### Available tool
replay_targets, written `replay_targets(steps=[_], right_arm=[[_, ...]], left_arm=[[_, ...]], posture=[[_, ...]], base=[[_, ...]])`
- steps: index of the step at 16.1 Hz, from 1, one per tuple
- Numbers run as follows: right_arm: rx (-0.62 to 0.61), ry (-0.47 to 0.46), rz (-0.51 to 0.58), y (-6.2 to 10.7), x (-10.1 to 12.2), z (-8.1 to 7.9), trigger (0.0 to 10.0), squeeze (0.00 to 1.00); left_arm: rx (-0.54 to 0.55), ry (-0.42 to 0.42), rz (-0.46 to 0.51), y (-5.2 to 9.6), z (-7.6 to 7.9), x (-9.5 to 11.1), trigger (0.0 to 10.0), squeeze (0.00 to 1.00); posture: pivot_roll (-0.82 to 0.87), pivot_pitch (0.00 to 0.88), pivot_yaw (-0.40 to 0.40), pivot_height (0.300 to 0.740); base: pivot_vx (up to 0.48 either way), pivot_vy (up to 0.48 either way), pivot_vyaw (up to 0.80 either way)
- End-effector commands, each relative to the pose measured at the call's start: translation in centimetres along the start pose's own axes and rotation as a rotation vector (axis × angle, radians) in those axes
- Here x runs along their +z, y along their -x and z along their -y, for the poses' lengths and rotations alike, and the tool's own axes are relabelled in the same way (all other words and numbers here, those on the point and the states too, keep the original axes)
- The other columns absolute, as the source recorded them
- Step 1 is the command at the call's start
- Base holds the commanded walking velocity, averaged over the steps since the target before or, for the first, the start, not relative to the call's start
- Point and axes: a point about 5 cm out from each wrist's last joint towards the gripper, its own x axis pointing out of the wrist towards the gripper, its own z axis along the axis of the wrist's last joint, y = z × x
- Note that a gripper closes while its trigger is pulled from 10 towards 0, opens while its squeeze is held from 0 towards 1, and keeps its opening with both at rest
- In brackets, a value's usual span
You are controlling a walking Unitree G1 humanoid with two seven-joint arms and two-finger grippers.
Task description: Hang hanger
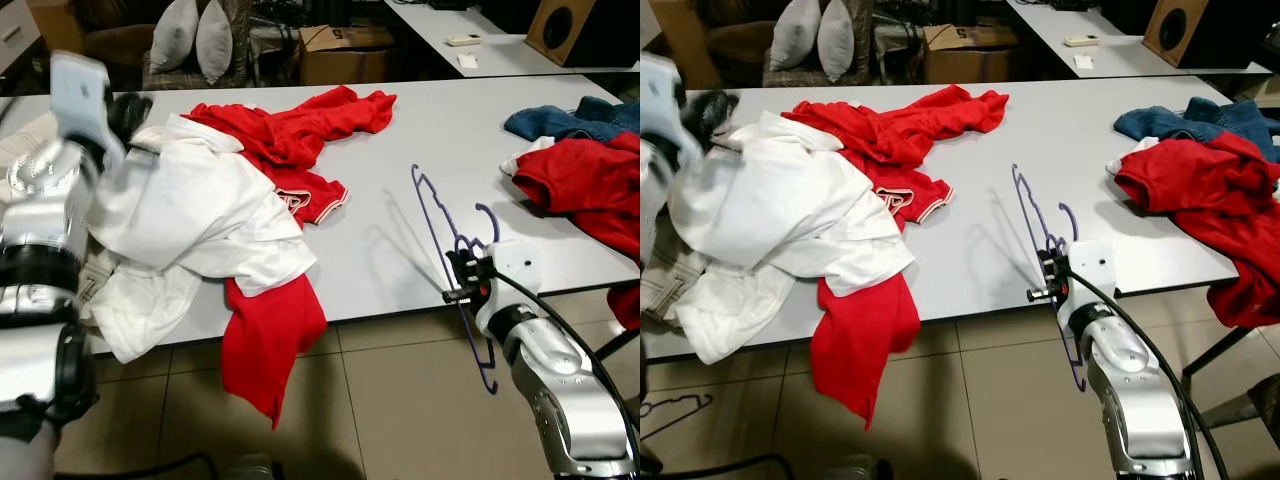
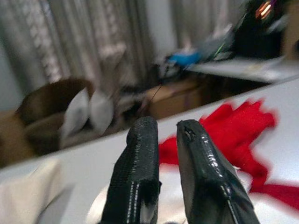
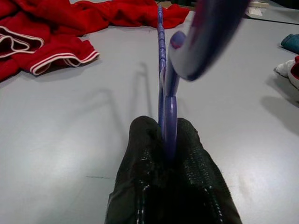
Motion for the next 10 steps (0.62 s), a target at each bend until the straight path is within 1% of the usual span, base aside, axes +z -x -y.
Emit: replay_targets(steps=[1, 2, 3, 4, 5, 6, 8, 9, 10], right_arm=[[-0.017, 0.000, -0.007, 0.2, -0.2, 0.3, 10.0, 0.00], [-0.017, 0.000, -0.007, 0.2, -0.2, 0.3, 10.0, 0.00], [-0.018, 0.000, -0.005, 0.1, -0.1, 0.4, 10.0, 0.00], [-0.019, 0.001, -0.004, 0.0, -0.1, 0.4, 10.0, 0.00], [-0.018, 0.000, -0.002, -0.1, -0.1, 0.3, 10.0, 0.00], [-0.016, 0.000, -0.001, -0.1, -0.1, 0.3, 10.0, 0.00], [-0.012, -0.001, -0.001, -0.1, -0.1, 0.1, 10.0, 0.00], [-0.011, -0.002, 0.000, -0.2, -0.1, 0.1, 10.0, 0.00], [-0.011, -0.002, 0.000, -0.2, -0.1, 0.1, 10.0, 0.00]], left_arm=[[-0.107, 0.016, 0.040, -0.4, 1.1, 1.0, 10.0, 1.00], [-0.215, 0.014, 0.031, -0.3, 2.1, 0.8, 10.0, 1.00], [-0.357, -0.029, -0.017, 0.0, 3.7, 0.0, 10.0, 1.00], [-0.431, -0.072, -0.065, 0.3, 4.7, -0.8, 10.0, 1.00], [-0.504, -0.235, -0.191, 1.1, 6.0, -3.2, 10.0, 0.44], [-0.487, -0.265, -0.217, 1.1, 6.1, -3.7, 10.0, 0.00], [-0.489, -0.363, -0.289, 1.5, 6.0, -4.7, 10.0, 0.00], [-0.524, -0.412, -0.347, 2.1, 6.0, -5.5, 4.5, 0.00], [-0.538, -0.418, -0.364, 2.4, 6.0, -5.7, 4.5, 0.00]], posture=[[0.06, 0.000, 0.014, 0.740], [0.06, 0.000, 0.014, 0.740], [0.06, 0.000, 0.015, 0.740], [0.06, 0.000, 0.015, 0.740], [0.06, 0.000, 0.015, 0.740], [0.06, 0.000, 0.013, 0.740], [0.07, 0.000, 0.014, 0.740], [0.07, 0.000, 0.016, 0.740], [0.07, 0.000, 0.016, 0.740]], base=[[0.000, 0.000, 0.00], [0.000, 0.000, 0.00], [0.000, 0.000, 0.00], [0.000, 0.000, 0.00], [0.000, 0.000, 0.00], [0.000, 0.000, 0.00], [0.000, 0.000, 0.00], [0.000, 0.000, 0.00], [0.000, 0.000, 0.00]])
